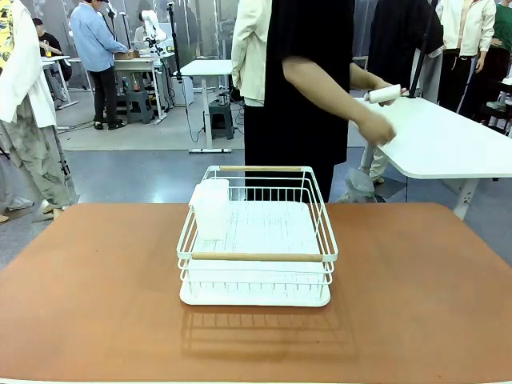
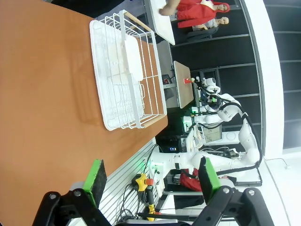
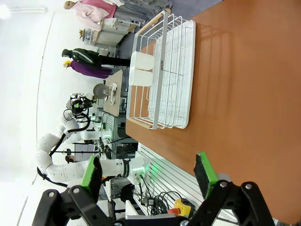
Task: Clean the table.
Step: Pick up the Lint Roller when the human hands it over.
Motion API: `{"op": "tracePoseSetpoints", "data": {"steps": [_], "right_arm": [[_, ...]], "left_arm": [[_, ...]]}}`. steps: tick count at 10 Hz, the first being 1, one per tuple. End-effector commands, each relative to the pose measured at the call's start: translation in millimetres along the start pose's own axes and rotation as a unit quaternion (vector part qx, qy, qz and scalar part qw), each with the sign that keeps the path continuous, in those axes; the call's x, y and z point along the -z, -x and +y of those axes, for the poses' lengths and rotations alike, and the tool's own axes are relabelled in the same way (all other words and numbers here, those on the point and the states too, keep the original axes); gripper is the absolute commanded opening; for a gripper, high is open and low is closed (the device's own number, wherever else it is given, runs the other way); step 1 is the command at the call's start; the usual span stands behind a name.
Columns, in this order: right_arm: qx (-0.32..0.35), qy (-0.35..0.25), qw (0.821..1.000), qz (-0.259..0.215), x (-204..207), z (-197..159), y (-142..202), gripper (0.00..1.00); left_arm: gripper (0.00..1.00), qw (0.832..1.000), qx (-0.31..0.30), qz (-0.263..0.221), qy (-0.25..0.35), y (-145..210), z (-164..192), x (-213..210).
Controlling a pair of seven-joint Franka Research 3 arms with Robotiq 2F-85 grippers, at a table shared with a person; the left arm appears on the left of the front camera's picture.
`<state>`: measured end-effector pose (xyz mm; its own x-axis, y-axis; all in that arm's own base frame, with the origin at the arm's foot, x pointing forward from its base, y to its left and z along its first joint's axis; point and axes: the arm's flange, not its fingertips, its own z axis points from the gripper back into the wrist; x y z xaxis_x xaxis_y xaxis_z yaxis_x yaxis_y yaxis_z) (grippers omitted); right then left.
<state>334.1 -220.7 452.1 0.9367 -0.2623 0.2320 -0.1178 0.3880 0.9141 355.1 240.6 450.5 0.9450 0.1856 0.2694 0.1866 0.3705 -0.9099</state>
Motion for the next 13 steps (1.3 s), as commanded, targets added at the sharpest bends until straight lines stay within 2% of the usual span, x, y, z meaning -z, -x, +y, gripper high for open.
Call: {"op": "tracePoseSetpoints", "data": {"steps": [1, 13], "right_arm": [[-0.007, -0.008, 1.000, -0.002, -0.2, 1.3, 1.0, 1.00], [-0.007, -0.008, 1.000, -0.002, -0.2, 1.3, 1.0, 1.00]], "left_arm": [[1.00, 1.000, 0.003, 0.000, 0.006, 3.5, -0.3, -1.9], [1.00, 1.000, 0.003, 0.000, 0.006, 3.5, -0.3, -1.9]]}}
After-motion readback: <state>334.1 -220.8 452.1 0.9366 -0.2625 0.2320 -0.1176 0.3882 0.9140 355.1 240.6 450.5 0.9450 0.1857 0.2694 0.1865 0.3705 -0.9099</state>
